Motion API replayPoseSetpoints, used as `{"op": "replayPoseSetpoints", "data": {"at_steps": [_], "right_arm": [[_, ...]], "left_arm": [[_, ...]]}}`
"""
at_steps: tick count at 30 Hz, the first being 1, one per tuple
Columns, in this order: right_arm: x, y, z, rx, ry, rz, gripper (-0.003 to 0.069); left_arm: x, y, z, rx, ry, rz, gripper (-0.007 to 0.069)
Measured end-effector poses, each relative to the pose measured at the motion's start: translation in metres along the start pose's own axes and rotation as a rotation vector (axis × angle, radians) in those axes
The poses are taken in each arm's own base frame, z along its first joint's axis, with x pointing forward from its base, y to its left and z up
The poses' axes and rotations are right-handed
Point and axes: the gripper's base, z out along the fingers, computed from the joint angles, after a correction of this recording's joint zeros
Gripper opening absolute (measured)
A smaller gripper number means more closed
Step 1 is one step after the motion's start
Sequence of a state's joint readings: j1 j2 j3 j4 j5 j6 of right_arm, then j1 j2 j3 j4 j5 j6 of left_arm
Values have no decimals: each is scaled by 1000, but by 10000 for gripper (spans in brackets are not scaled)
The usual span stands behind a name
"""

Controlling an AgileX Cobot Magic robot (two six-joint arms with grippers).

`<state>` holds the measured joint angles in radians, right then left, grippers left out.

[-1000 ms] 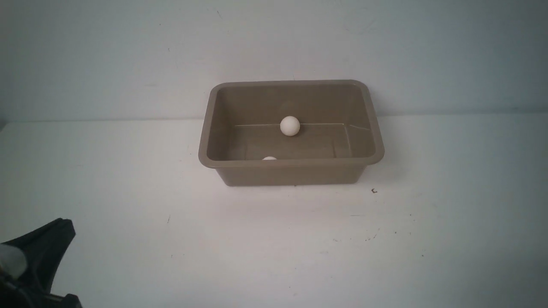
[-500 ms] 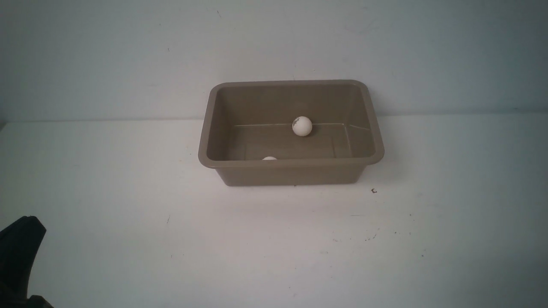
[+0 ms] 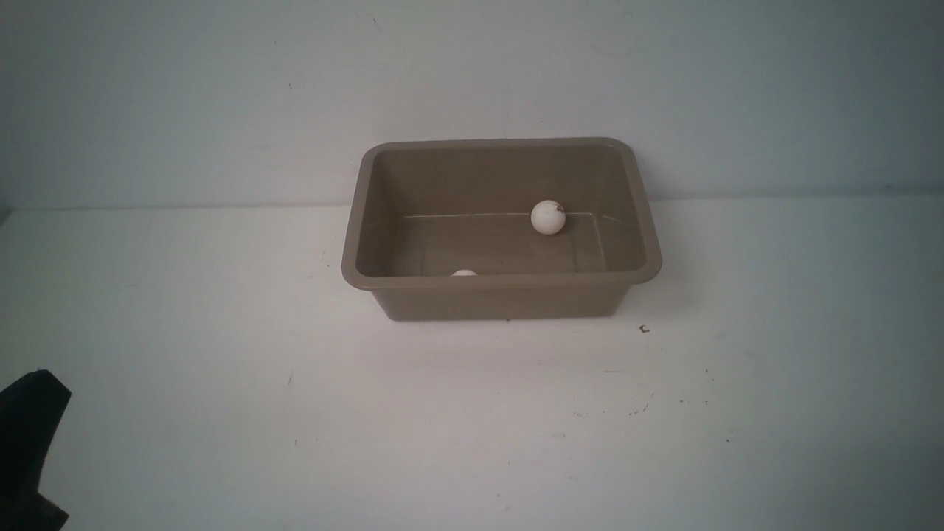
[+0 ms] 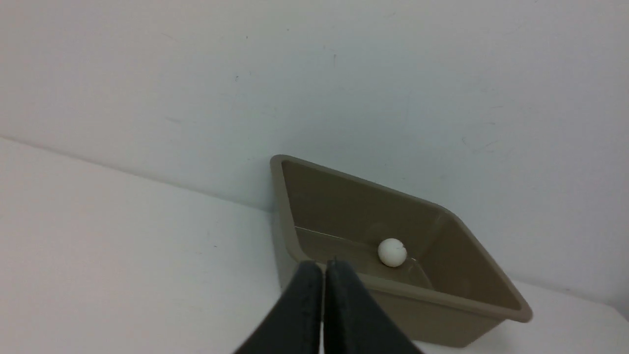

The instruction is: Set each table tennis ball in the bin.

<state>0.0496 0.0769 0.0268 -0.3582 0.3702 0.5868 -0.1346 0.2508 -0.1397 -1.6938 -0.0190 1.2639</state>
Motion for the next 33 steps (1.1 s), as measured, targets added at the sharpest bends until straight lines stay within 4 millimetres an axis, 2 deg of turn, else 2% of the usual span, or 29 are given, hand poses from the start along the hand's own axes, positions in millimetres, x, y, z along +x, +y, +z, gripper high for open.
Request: {"op": "replayPoseSetpoints", "data": {"at_steps": [4,11,16,33], "right_arm": [[0,0,0,0,0,0,-16],[0,0,0,0,0,0,-16],[0,0,0,0,0,0,-16],[0,0,0,1,1,0,-16]], "left_arm": [[10,16,-10,-118,-66,229,-4],[26,27,-18,-194,-95,405,-4],[33,30,-20,-196,-107,451,-4],[32,29,-22,-186,-126,476,-4]]}}
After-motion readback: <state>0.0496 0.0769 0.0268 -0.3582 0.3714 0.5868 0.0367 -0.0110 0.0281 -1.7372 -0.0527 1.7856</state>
